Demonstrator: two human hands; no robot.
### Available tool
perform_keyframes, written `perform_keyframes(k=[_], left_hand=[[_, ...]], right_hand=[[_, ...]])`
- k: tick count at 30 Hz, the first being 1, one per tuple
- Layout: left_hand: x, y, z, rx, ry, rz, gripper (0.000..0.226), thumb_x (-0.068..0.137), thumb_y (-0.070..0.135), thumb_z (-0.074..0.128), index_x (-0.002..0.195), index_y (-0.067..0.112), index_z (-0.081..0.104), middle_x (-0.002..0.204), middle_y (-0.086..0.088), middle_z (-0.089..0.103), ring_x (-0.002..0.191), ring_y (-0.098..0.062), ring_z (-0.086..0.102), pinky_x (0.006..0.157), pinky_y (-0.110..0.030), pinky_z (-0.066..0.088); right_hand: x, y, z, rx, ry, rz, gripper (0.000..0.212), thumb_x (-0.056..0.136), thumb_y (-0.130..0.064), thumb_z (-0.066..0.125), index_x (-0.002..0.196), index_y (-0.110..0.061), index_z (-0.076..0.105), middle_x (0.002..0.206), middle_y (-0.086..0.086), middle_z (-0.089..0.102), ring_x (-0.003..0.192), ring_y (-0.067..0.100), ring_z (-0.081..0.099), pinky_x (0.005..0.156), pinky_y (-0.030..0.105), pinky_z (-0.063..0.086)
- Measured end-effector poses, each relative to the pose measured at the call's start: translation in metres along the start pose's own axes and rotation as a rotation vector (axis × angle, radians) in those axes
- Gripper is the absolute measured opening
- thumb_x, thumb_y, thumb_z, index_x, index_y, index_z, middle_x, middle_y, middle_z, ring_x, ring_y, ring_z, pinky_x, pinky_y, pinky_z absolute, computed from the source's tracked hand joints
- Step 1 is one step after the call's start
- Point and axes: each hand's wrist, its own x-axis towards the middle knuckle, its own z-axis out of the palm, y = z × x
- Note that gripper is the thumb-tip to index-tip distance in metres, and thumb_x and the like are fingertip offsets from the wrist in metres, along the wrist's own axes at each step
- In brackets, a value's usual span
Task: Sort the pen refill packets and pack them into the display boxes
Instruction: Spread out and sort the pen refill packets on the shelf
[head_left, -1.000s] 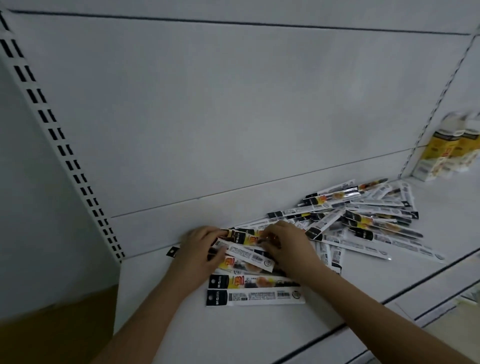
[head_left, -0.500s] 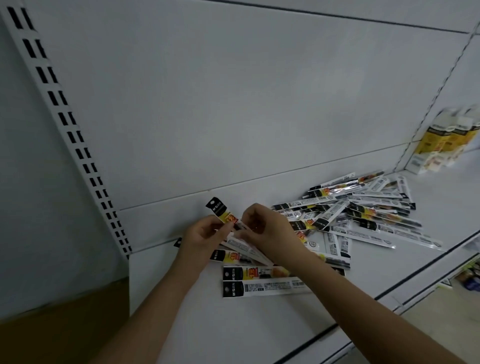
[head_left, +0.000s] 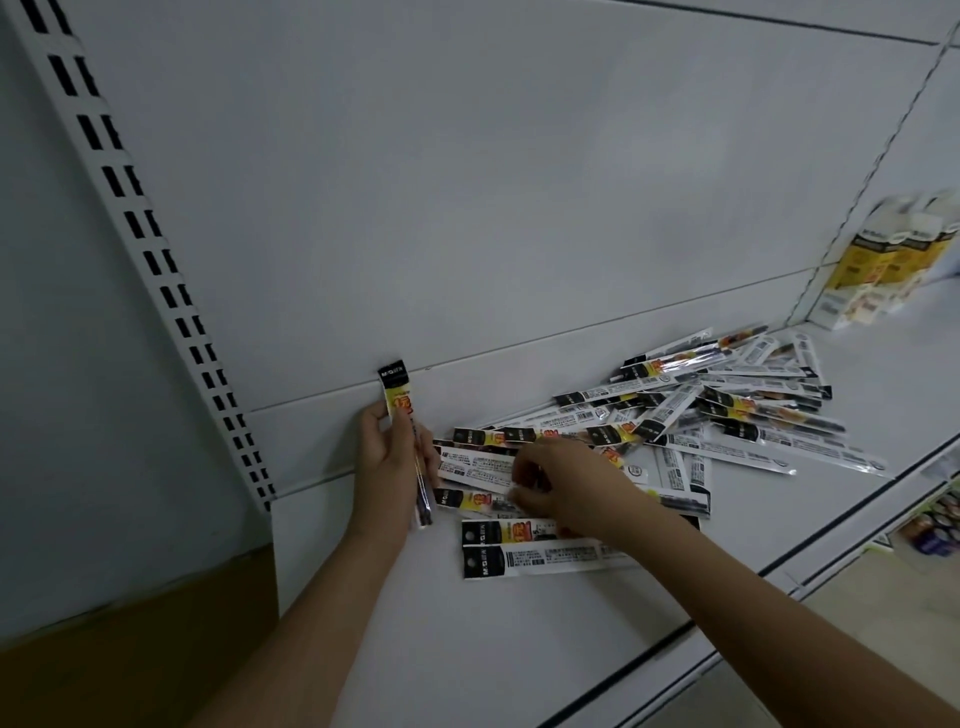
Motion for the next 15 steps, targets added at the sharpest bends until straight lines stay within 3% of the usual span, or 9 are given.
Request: perform_keyframes(k=[3, 5, 9, 11, 15], left_hand=[[0.002, -0.002, 0.001, 0.016, -0.047, -0.022, 0.008, 0.105, 0.018, 0.042, 0.107, 0.015, 0.049, 0.065, 0.0, 0.048, 0.049, -0.013, 0.046, 0.042, -0.026, 0.044], [0.002, -0.001, 0.001, 0.039, -0.099, -0.025, 0.008, 0.104, 0.013, 0.042, 0.103, 0.011, 0.05, 0.064, -0.002, 0.05, 0.05, -0.017, 0.047, 0.044, -0.026, 0.045], [-0.003, 0.003, -0.001, -0.029, -0.135, -0.033, 0.015, 0.104, 0.015, 0.044, 0.114, 0.022, 0.053, 0.071, -0.001, 0.06, 0.052, -0.013, 0.053, 0.048, -0.026, 0.047], [-0.003, 0.004, -0.002, -0.088, -0.154, -0.068, 0.009, 0.103, 0.023, 0.047, 0.11, 0.021, 0.053, 0.069, 0.0, 0.056, 0.049, -0.011, 0.047, 0.048, -0.026, 0.044], [-0.002, 0.007, 0.001, -0.098, -0.22, -0.13, 0.031, 0.09, 0.045, 0.056, 0.098, 0.015, 0.06, 0.065, 0.001, 0.047, 0.049, -0.009, 0.037, 0.047, -0.023, 0.033]], right_hand=[[0.004, -0.008, -0.001, -0.16, 0.004, 0.01, 0.016, 0.091, -0.034, 0.057, 0.1, -0.021, 0.062, 0.094, -0.005, 0.061, 0.083, 0.015, 0.057, 0.074, 0.032, 0.054], [0.005, -0.012, -0.001, -0.218, 0.029, 0.036, 0.017, 0.093, -0.032, 0.053, 0.1, -0.02, 0.062, 0.092, -0.003, 0.063, 0.081, 0.016, 0.059, 0.074, 0.032, 0.054], [0.002, -0.008, -0.012, 0.154, 0.279, 0.197, 0.01, 0.094, -0.03, 0.057, 0.093, -0.022, 0.064, 0.076, -0.01, 0.064, 0.062, 0.009, 0.06, 0.057, 0.024, 0.053], [0.003, -0.011, -0.018, 0.38, 0.387, 0.209, 0.009, 0.095, -0.025, 0.058, 0.088, -0.023, 0.064, 0.07, -0.011, 0.064, 0.055, 0.006, 0.058, 0.052, 0.017, 0.05], [0.009, -0.037, -0.005, 0.442, 0.201, 0.084, 0.012, 0.097, -0.026, 0.056, 0.091, -0.023, 0.066, 0.074, -0.007, 0.065, 0.057, 0.007, 0.055, 0.05, 0.012, 0.047]])
